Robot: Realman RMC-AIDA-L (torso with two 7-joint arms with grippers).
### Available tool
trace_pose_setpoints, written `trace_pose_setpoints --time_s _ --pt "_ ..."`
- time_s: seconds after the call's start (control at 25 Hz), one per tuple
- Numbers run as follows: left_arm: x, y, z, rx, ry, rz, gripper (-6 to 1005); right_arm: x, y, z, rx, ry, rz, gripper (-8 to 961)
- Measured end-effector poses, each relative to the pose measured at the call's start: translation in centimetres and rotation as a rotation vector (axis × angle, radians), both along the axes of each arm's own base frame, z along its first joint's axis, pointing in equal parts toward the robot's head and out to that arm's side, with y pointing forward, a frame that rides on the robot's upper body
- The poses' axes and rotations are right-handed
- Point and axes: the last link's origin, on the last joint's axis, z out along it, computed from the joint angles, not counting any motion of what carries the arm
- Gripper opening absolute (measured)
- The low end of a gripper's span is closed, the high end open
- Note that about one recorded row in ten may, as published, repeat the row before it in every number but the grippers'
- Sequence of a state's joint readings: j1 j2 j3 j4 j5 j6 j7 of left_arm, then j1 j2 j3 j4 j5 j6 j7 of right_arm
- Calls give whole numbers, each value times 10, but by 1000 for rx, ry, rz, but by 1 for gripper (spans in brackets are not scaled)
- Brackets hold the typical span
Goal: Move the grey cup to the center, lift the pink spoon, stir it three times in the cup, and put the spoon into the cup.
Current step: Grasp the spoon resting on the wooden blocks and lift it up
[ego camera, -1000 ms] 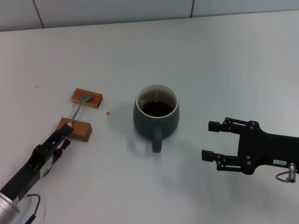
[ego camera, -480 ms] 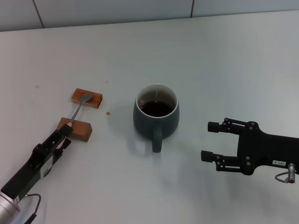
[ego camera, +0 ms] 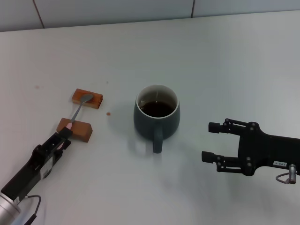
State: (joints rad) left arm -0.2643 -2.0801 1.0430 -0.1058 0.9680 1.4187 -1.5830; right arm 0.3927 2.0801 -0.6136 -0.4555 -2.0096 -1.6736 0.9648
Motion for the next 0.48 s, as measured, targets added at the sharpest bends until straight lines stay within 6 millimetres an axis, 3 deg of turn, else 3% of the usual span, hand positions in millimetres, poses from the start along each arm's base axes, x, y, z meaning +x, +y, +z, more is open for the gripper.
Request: trace_pose_setpoints --time_s 0.48 --pt "0 1 0 2 0 0 401 0 0 0 0 0 0 787"
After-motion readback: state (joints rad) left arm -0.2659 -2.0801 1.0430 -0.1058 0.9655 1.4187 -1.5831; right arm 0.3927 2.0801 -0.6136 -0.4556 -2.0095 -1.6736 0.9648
